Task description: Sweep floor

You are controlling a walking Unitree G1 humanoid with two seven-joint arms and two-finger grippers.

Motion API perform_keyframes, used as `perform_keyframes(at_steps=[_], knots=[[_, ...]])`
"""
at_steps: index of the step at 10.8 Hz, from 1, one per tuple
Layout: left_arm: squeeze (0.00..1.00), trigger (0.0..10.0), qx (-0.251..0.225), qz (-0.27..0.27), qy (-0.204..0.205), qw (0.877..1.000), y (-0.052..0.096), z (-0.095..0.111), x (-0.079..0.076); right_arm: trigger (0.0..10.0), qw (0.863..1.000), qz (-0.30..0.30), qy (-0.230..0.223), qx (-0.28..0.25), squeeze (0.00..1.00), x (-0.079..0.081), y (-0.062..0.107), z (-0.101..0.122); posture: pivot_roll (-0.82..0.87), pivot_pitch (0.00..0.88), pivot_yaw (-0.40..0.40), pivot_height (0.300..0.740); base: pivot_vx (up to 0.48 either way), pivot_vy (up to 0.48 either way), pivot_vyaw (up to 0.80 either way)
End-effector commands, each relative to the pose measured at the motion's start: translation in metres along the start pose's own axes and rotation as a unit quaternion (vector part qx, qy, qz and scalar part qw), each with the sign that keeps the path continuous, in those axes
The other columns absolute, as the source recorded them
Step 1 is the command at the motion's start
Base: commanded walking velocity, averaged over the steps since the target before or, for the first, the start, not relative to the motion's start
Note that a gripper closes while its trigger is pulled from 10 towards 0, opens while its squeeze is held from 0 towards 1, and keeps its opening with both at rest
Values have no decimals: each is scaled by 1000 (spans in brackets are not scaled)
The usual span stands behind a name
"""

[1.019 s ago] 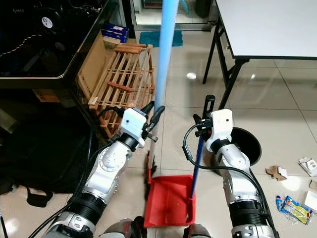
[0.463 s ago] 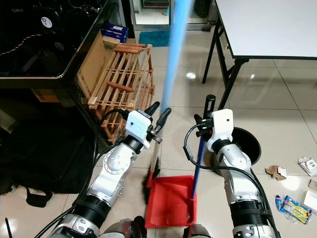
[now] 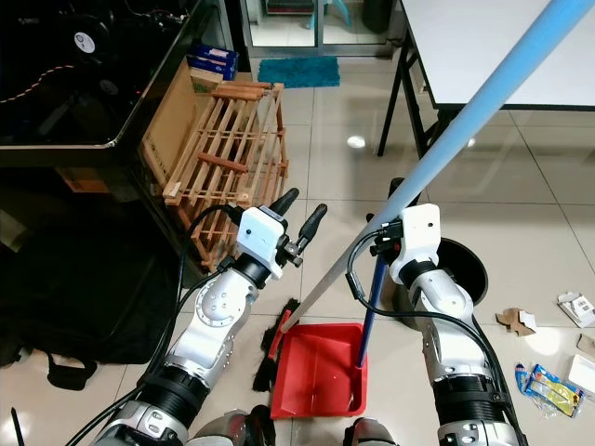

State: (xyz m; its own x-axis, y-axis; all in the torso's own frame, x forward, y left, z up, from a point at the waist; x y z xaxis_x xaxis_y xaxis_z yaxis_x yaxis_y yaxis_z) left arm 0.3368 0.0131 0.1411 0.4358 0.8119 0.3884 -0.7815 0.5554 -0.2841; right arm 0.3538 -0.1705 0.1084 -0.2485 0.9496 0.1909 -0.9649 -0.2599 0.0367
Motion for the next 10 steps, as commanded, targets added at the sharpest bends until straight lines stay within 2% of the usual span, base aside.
perform_keyframes(at_steps=[1, 2, 4, 7, 8, 9, 10], knots=[[475, 10000, 9, -7, 5, 1000, 3, -5, -6, 10000, 1000, 5, 1, -25, 0, 2, -1, 12, -252, 132, 65, 740, 0, 0, 0], [467, 10000, 10, -8, 5, 1000, 3, -5, -6, 10000, 1000, 4, 1, -25, 0, 2, -1, 12, -253, 132, 66, 740, 0, 0, 0], [0, 10000, 18, -12, 3, 1000, 3, -8, -6, 10000, 1000, 4, 1, -25, 0, 1, 0, 12, -253, 132, 67, 740, 0, 0, 0], [0, 10000, 54, -42, 32, 997, 8, -25, -11, 10000, 1000, 4, 2, -24, 0, 1, 0, 13, -254, 137, 63, 740, 0, 0, 0], [369, 10000, 61, -41, 34, 997, 10, -28, -8, 10000, 1000, 4, 2, -24, 0, 1, 1, 13, -254, 136, 62, 740, 0, 0, 0], [1000, 10000, 64, -34, 34, 997, 9, -29, -4, 10000, 1000, 5, 2, -24, 0, 1, 0, 13, -252, 136, 62, 740, 0, 0, 0], [1000, 10000, 64, -34, 36, 997, 9, -29, -4, 10000, 1000, 5, 2, -24, 0, 1, 0, 13, -252, 136, 62, 740, 0, 0, 0]])
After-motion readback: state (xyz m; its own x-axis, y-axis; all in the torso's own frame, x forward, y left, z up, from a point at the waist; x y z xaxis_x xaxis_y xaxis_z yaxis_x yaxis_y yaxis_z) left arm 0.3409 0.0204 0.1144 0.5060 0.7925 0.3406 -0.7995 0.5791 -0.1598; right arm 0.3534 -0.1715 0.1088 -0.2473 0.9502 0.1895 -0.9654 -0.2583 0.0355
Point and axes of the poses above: a point about 5 cm out from each wrist's last joint towards the gripper, its own y axis pointing back from the gripper into the wrist, its own z axis along the axis of the wrist's last joint, x = y × z, the point moved 4 cm from there along -y, pointing out of the wrist towards the gripper, and after that the axes turned 13 degrees about -y, right-handed, at the moved point
